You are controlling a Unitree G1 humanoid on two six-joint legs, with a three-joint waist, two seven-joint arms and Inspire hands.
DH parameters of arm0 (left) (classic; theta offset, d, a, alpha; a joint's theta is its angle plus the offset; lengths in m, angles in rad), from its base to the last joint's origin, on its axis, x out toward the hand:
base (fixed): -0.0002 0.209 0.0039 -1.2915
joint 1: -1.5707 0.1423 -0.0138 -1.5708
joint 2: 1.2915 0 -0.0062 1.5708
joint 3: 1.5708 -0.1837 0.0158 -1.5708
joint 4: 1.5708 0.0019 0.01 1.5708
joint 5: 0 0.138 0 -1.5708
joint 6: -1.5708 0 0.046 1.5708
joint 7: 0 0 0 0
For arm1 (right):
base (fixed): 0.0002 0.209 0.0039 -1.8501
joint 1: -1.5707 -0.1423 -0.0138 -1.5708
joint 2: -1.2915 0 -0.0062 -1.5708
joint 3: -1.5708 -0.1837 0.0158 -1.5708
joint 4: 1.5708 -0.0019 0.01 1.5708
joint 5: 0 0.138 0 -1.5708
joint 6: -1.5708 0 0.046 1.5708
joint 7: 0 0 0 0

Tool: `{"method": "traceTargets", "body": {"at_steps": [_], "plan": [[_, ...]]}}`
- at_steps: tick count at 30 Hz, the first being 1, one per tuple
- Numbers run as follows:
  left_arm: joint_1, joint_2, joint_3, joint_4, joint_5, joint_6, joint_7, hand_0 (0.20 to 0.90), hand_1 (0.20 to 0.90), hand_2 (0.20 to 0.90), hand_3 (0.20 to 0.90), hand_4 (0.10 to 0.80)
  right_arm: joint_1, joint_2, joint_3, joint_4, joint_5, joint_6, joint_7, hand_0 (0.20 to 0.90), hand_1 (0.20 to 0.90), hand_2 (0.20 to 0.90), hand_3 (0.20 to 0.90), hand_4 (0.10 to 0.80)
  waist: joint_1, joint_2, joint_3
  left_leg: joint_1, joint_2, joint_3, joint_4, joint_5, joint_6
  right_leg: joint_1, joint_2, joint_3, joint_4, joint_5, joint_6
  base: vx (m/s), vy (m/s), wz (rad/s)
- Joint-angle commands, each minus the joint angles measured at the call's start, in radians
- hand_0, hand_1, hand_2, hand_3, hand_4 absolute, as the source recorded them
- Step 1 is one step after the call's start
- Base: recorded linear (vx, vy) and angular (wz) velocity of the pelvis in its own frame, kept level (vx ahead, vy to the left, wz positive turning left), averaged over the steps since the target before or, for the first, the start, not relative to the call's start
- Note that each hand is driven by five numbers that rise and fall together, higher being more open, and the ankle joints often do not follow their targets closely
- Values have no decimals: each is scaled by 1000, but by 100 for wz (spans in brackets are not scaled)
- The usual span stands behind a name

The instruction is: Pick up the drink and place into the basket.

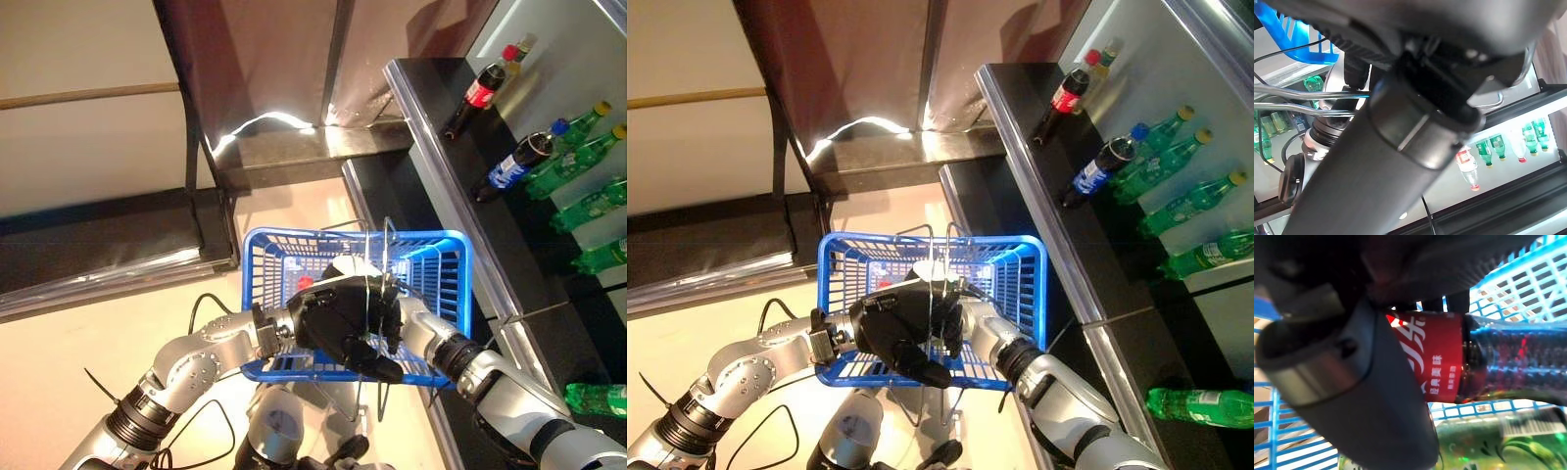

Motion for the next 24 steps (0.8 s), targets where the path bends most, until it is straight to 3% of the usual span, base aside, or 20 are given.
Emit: {"method": "traceTargets", "body": {"at_steps": [1, 6, 7, 8, 9, 10, 24], "plan": [[-68, -226, -48, -249, -168, -124, -209, 300, 300, 300, 200, 100, -80, 47, 77, 75, -31, -15, -43, 300, 300, 300, 200, 100, 10, -10, -355, 15, -50, -28, -52, -28, 31, 37, 53, -3, 15, -59, -14, 0, 0, 0], [-67, -226, -48, -253, -172, -123, -209, 300, 300, 300, 200, 100, -72, 52, 74, 90, -35, -2, -40, 300, 300, 300, 200, 100, 10, -8, -356, 16, -53, -30, -52, -27, 33, 37, 53, -2, 16, -57, -14, 0, 0, 0], [-65, -229, -50, -253, -170, -124, -209, 300, 300, 300, 200, 100, -71, 55, 73, 98, -37, 5, -39, 486, 486, 486, 417, 317, 9, -8, -358, 16, -54, -29, -52, -27, 33, 37, 53, -2, 16, -58, -14, 0, 0, 0], [-64, -230, -49, -256, -173, -120, -207, 300, 300, 300, 200, 100, -69, 58, 72, 106, -38, 6, -41, 571, 571, 571, 516, 416, 10, -7, -358, 16, -54, -30, -52, -26, 34, 36, 52, -2, 17, -58, -14, 0, 0, 0], [-64, -231, -48, -257, -172, -119, -206, 300, 300, 300, 200, 100, -69, 61, 71, 113, -38, 8, -44, 754, 754, 754, 730, 630, 10, -6, -358, 16, -54, -29, -52, -26, 34, 36, 52, -1, 18, -58, -14, 0, 0, 0], [-66, -231, -48, -258, -174, -118, -204, 300, 300, 300, 200, 100, -67, 63, 71, 119, -40, 7, -47, 900, 900, 900, 900, 800, 10, -6, -357, 16, -54, -29, -52, -26, 34, 35, 52, -1, 19, -58, -14, 0, 0, 0], [-69, -239, -51, -254, -179, -119, -184, 300, 300, 300, 200, 100, -57, 74, 62, 134, -38, 13, -54, 900, 900, 900, 900, 800, 8, -5, -359, 19, -53, -25, -52, -27, 37, 37, 54, -2, 17, -57, -15, 0, 0, 0]]}}
